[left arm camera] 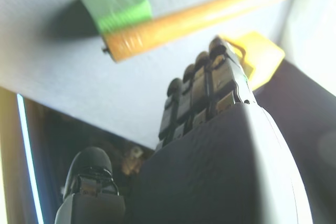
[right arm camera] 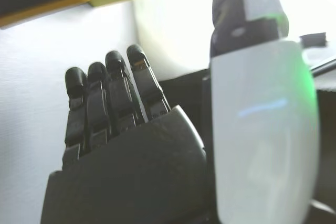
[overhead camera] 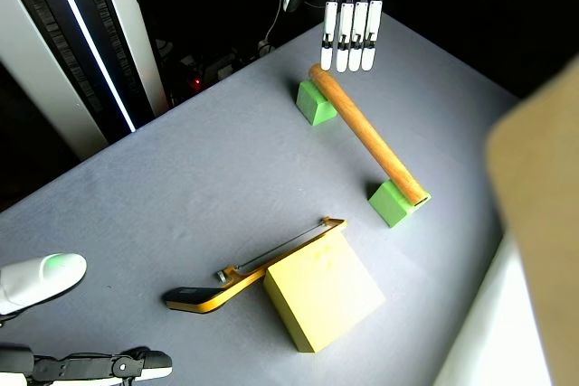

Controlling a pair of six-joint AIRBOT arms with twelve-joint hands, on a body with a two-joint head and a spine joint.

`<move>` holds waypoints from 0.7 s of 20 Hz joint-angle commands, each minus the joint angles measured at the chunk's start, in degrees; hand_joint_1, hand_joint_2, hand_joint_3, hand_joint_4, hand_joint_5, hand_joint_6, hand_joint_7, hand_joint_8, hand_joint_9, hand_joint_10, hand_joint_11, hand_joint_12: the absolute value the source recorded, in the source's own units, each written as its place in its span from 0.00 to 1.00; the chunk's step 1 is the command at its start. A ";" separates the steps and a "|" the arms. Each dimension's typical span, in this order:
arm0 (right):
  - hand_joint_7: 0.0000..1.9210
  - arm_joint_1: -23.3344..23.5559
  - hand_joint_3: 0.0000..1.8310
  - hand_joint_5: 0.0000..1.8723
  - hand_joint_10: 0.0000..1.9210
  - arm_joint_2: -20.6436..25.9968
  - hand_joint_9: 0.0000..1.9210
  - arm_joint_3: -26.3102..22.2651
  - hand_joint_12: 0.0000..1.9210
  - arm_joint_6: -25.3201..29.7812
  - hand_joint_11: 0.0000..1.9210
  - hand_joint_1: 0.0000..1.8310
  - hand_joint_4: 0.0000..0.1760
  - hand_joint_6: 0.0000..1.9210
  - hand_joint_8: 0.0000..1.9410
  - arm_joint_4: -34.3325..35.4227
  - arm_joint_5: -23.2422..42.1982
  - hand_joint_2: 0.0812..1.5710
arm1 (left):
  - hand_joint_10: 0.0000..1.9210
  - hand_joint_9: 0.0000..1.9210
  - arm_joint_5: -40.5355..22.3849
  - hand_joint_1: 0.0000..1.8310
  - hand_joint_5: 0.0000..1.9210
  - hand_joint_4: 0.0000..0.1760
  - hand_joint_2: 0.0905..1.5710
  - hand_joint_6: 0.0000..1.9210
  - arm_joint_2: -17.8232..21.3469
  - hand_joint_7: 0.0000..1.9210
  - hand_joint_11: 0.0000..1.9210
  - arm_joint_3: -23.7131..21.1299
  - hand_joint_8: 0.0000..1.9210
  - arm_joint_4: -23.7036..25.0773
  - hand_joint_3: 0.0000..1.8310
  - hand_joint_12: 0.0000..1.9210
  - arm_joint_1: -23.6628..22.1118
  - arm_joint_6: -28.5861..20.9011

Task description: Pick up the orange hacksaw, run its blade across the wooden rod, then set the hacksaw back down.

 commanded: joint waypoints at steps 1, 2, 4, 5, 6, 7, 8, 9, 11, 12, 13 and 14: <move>0.03 0.02 0.01 0.02 0.00 -0.10 0.02 0.95 0.23 0.14 0.00 0.30 0.00 0.00 0.00 2.59 6.29 0.62 | 0.00 0.01 0.53 0.00 0.03 0.00 0.72 0.00 -0.14 0.02 0.01 0.11 0.00 -1.53 0.00 0.05 -0.09 -0.03; 0.02 -0.06 0.01 0.02 0.00 -0.77 0.02 1.81 0.22 0.43 0.00 0.33 0.00 0.00 0.00 2.59 5.96 0.63 | 0.00 0.01 1.98 0.00 0.03 0.00 0.73 0.01 -0.91 0.02 0.01 0.10 0.00 -1.54 0.00 0.05 0.28 -0.03; 0.03 -0.05 0.01 0.03 0.00 -1.80 0.02 3.06 0.23 0.83 0.00 0.39 0.00 0.00 0.00 2.59 5.79 0.65 | 0.00 0.01 3.08 0.00 0.03 0.00 0.73 0.00 -1.97 0.02 0.00 0.11 0.00 -1.54 0.00 0.05 0.96 -0.03; 0.04 -0.02 0.00 0.05 0.00 -2.10 0.03 3.33 0.25 0.85 0.00 0.43 0.00 0.00 0.00 2.59 5.78 0.65 | 0.00 0.01 4.04 0.00 0.04 0.00 0.73 0.00 -2.20 0.03 0.00 -0.05 0.00 -1.54 0.00 0.08 1.10 -0.03; 0.04 -0.01 0.01 0.05 0.00 -2.39 0.03 3.50 0.25 0.85 0.00 0.43 0.00 0.00 0.00 2.59 5.74 0.66 | 0.00 0.02 4.89 0.00 0.05 0.00 0.74 0.00 -2.47 0.04 0.00 -0.16 0.00 -1.54 0.00 0.09 1.32 -0.03; 0.04 -0.03 0.00 0.06 0.01 -2.55 0.04 3.51 0.26 0.83 0.00 0.47 0.00 0.01 0.00 2.59 5.65 0.66 | 0.00 0.02 5.21 0.00 0.04 0.00 0.74 0.00 -2.76 0.03 0.00 -0.21 0.00 -1.54 0.00 0.08 1.50 -0.03; 0.05 -0.01 0.00 0.07 0.01 -2.93 0.05 3.52 0.28 0.98 0.00 0.50 0.00 0.01 0.00 2.60 5.56 0.65 | 0.00 0.02 5.73 0.00 0.04 0.00 0.74 0.00 -2.98 0.03 0.00 -0.24 0.00 -1.54 0.00 0.08 1.60 -0.03; 0.06 0.15 0.00 0.08 0.01 -3.57 0.06 3.67 0.30 1.13 0.00 0.52 0.00 0.01 0.00 2.60 5.33 0.63 | 0.00 0.02 6.04 0.00 0.04 0.00 0.74 0.00 -3.10 0.04 0.00 -0.25 0.00 -1.54 0.00 0.08 1.62 -0.03; 0.06 1.11 0.00 0.09 0.00 -5.07 0.06 3.92 0.30 1.10 0.00 0.56 0.00 0.01 0.00 2.61 4.00 0.62 | 0.00 0.02 6.14 0.00 0.03 0.00 0.74 0.00 -3.34 0.03 0.00 -0.17 0.00 -1.54 0.00 0.08 1.75 -0.03; 0.06 1.90 0.00 0.09 0.00 -5.73 0.06 4.06 0.31 0.97 0.00 0.56 0.00 0.00 0.00 2.61 2.92 0.63 | 0.00 0.02 6.14 0.00 0.03 0.00 0.75 0.00 -3.41 0.03 0.00 -0.14 0.00 -1.54 0.00 0.08 1.81 -0.03; 0.05 2.66 0.00 0.08 0.00 -6.40 0.06 4.46 0.30 0.77 0.00 0.54 0.00 0.00 0.00 2.64 2.25 0.64 | 0.00 0.02 6.14 0.00 0.03 0.00 0.74 0.00 -3.41 0.03 0.00 -0.13 0.00 -1.54 0.00 0.08 1.85 -0.03; 0.06 3.12 0.00 0.09 0.00 -6.99 0.06 5.14 0.30 0.74 0.00 0.55 0.00 0.00 0.00 2.68 1.90 0.64 | 0.00 0.03 6.14 0.00 0.04 0.00 0.74 0.00 -3.42 0.04 0.00 -0.14 0.00 -1.54 0.00 0.10 1.85 -0.04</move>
